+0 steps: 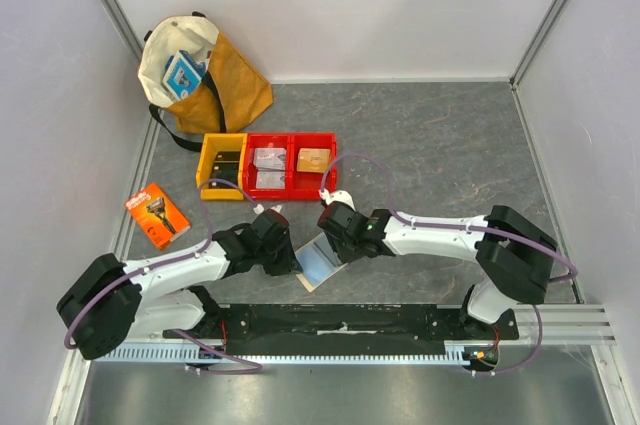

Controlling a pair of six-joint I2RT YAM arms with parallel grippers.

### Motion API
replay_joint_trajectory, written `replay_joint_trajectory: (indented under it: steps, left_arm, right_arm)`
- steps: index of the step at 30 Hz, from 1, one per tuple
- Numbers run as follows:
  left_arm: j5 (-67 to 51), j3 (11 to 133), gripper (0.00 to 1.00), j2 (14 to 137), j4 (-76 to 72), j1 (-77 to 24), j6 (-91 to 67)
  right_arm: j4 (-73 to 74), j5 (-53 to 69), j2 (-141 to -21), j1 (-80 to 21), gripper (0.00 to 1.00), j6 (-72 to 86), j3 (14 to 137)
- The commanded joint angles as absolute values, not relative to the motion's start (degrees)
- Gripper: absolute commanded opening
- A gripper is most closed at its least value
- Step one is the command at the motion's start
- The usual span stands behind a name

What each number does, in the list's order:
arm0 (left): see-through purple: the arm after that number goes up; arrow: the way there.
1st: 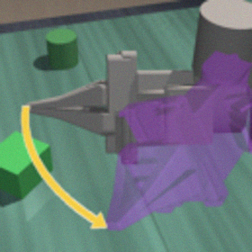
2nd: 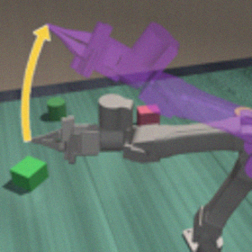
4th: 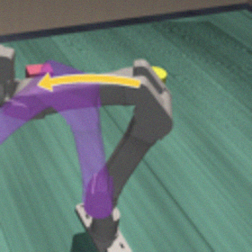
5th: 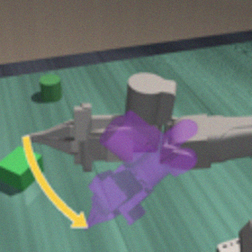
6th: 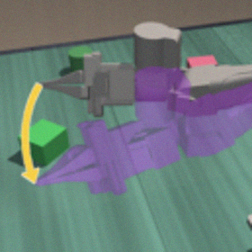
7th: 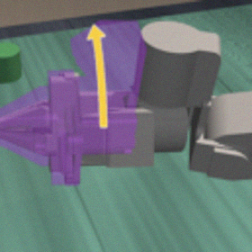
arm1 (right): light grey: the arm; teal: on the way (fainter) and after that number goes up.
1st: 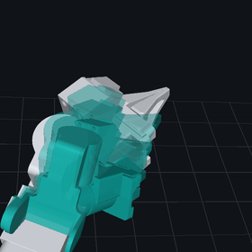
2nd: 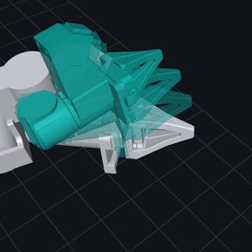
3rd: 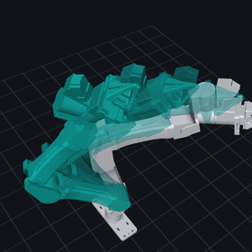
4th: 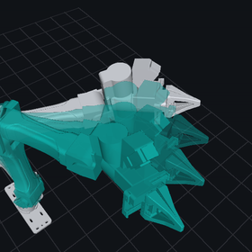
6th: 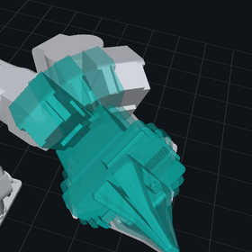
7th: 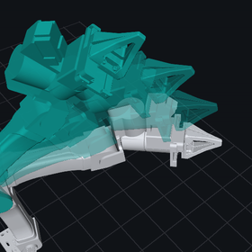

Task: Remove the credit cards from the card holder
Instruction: Remove the credit card from the card holder.

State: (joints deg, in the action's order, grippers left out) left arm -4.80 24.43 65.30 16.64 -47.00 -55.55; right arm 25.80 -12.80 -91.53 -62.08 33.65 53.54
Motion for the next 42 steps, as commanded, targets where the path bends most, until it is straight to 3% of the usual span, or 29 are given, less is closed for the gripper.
replay_joint_trajectory:
  steps: [1,32,42]
  left_arm:
    - [-4.2,24.3,0.13,64.3,17.0,-47.3,-53.3]
    - [-4.1,24.2,0.13,63.7,17.8,-47.5,-52.9]
    - [-4.1,24.3,0.13,63.8,18.3,-47.5,-53.1]
  right_arm:
    - [27.2,-12.7,-93.5,-62.1,0.47,35.0,55.7]
    - [28.9,-12.0,-96.9,-62.0,0.51,34.3,56.4]
    - [27.8,-10.5,-95.7,-61.5,0.41,33.8,55.1]
